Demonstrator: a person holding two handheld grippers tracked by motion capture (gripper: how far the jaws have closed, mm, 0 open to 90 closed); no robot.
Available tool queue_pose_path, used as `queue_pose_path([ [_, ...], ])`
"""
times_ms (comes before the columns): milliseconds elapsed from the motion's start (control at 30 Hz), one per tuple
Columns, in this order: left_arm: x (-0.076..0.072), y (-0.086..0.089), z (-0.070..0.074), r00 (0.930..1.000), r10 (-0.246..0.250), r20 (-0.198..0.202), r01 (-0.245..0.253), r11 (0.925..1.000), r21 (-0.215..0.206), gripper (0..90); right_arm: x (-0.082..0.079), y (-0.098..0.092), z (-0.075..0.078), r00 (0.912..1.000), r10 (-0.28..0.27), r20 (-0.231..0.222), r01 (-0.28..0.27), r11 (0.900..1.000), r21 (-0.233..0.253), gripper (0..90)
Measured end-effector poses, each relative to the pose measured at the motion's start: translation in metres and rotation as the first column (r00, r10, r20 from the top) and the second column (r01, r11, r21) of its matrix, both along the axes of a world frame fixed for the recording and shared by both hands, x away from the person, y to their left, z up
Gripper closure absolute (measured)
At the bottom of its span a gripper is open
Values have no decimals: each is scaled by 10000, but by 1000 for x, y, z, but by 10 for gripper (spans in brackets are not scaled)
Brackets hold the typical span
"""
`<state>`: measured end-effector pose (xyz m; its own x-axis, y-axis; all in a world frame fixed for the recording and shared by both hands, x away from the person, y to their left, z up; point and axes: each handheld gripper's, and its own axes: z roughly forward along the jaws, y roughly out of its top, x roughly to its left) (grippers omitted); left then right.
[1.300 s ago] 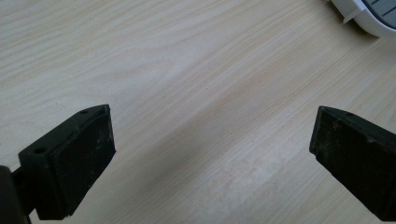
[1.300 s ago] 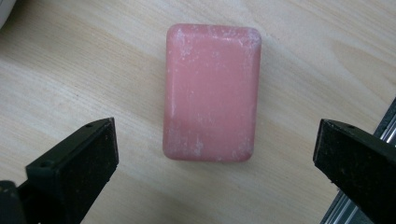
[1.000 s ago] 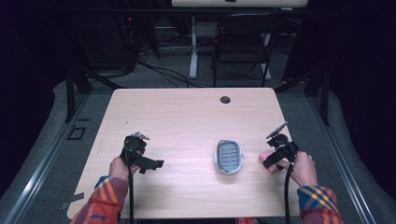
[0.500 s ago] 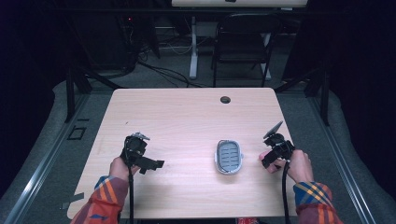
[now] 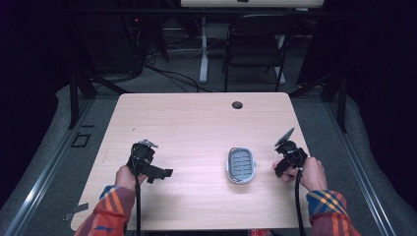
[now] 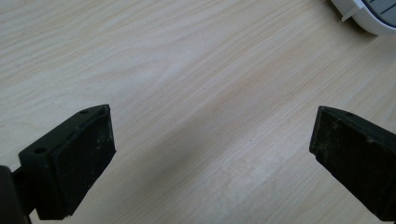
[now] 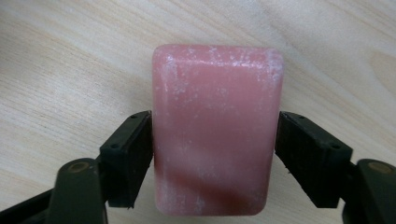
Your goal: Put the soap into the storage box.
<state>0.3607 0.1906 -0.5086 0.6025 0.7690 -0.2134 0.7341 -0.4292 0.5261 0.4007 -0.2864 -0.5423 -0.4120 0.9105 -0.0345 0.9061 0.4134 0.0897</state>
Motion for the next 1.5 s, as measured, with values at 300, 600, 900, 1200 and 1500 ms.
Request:
queue_pose_path([
  [300,0,0,0,10000,-4,3,4,10000,8,1,2,1,1,9996,148,-257,-154,9996,-221,370],
  [600,0,0,0,10000,1,14,-1,10000,3,1,1,1,0,9999,36,-99,-37,10000,-82,372],
  [900,0,0,0,10000,-2,5,2,10000,3,1,1,-2,11,9999,108,-80,-109,9999,-48,372],
  [1200,0,0,0,10000,4,27,-4,10000,1,1,1,-1,18,9988,380,-318,-390,9987,-313,373],
  [1500,0,0,0,10000,-25,1,25,10000,15,1,-3,6,17,9999,113,102,-115,9998,156,373],
])
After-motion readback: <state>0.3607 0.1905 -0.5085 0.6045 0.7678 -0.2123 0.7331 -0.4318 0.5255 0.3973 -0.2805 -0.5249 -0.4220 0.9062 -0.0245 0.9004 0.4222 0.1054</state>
